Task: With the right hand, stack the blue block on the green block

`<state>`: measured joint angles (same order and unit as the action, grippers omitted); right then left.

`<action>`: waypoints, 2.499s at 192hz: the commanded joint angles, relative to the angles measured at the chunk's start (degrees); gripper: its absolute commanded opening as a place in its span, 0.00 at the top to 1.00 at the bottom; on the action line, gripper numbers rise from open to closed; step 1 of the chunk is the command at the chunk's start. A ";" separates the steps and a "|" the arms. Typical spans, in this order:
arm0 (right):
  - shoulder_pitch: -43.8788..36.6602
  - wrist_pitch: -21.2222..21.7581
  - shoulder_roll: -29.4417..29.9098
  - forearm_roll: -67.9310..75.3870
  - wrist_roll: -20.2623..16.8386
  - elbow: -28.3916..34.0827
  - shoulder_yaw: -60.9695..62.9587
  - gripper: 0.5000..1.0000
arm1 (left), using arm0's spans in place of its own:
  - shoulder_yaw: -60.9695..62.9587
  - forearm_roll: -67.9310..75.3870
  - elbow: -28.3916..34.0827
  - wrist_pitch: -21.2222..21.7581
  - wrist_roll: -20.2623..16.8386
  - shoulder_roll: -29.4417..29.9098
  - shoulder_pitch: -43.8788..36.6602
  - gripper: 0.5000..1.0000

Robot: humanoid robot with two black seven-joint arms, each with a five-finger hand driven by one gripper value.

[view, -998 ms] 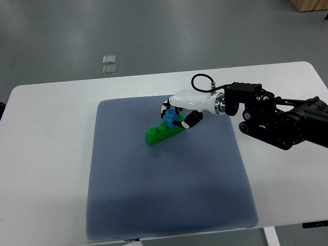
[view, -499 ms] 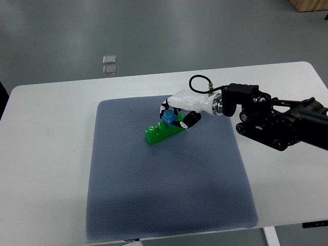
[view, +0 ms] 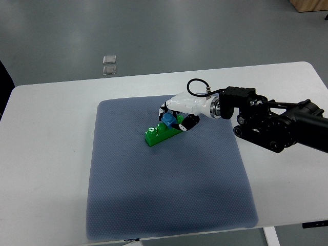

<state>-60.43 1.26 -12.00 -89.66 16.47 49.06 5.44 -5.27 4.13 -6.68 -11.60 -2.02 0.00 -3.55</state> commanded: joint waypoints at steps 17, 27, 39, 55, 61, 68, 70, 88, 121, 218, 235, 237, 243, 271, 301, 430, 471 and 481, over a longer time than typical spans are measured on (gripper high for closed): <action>-0.13 1.29 -1.28 0.19 0.58 1.22 0.19 0.97 | 0.00 0.00 0.00 0.00 0.00 0.00 -0.06 0.00; -0.13 1.29 -1.28 0.19 0.58 1.22 0.27 0.97 | 0.00 0.00 0.00 0.00 0.00 0.00 0.03 0.00; -0.04 1.29 -1.28 0.19 0.58 1.22 0.27 0.97 | 0.00 0.00 0.00 0.00 0.00 0.00 -0.06 0.00; -0.04 1.29 -1.19 0.19 0.58 1.22 0.27 0.97 | 0.00 0.00 0.00 0.00 0.00 0.00 -0.06 0.00; 0.04 1.29 -1.19 0.19 0.49 1.22 0.36 0.97 | 0.00 0.00 0.00 0.00 0.00 0.00 -0.06 0.00; 0.04 1.29 -1.19 0.19 0.49 1.22 0.45 0.97 | 0.00 0.00 0.00 0.00 0.00 0.00 -0.06 0.00; 0.04 1.29 -1.19 0.19 0.58 1.22 0.45 0.97 | 0.00 0.00 0.00 0.00 0.00 0.00 -0.06 0.00; 0.04 1.20 -1.10 0.19 0.49 1.22 0.71 0.94 | 0.00 0.00 0.00 0.00 0.00 0.00 0.03 0.00; 0.04 1.20 -1.01 0.19 0.40 1.22 0.71 0.85 | 0.00 0.00 0.00 0.00 0.00 0.00 -0.06 0.00; 0.04 1.20 -0.66 0.46 0.32 1.31 0.89 0.52 | 0.00 0.00 0.00 0.00 0.00 0.00 -0.06 0.00; 0.04 1.20 -0.66 0.46 0.32 1.22 0.89 0.52 | 0.00 0.00 0.00 0.00 0.00 0.00 -0.06 0.00; 0.04 1.20 -0.57 0.46 0.32 1.31 0.89 0.51 | 0.00 0.00 0.00 0.00 0.00 0.00 -0.06 0.00; 0.04 1.20 -0.57 0.46 0.32 1.31 0.98 0.52 | 0.00 0.00 0.00 0.00 0.00 0.00 0.03 0.00; -0.04 1.12 -0.48 0.46 0.32 1.22 1.06 0.51 | 0.00 0.00 0.00 0.00 0.00 0.00 -0.06 0.00; -0.04 0.85 -0.40 0.46 0.32 1.22 1.06 0.51 | 0.00 0.00 0.00 0.00 0.00 0.00 -0.06 0.00; 0.13 0.94 -0.40 0.46 0.23 1.22 2.65 0.51 | 0.00 0.00 0.00 0.00 0.00 0.00 0.03 0.00; -0.04 0.94 -0.31 0.54 0.23 1.22 2.65 0.50 | 0.00 0.00 0.00 0.00 0.00 0.00 0.03 0.00; -0.04 1.03 -0.31 0.54 0.23 1.22 2.65 0.47 | 0.00 0.00 0.00 0.00 0.00 0.00 -0.06 0.00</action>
<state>-60.31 2.20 -12.31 -89.20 16.70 50.27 8.09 -5.27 4.13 -6.68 -11.60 -2.02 0.00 -3.56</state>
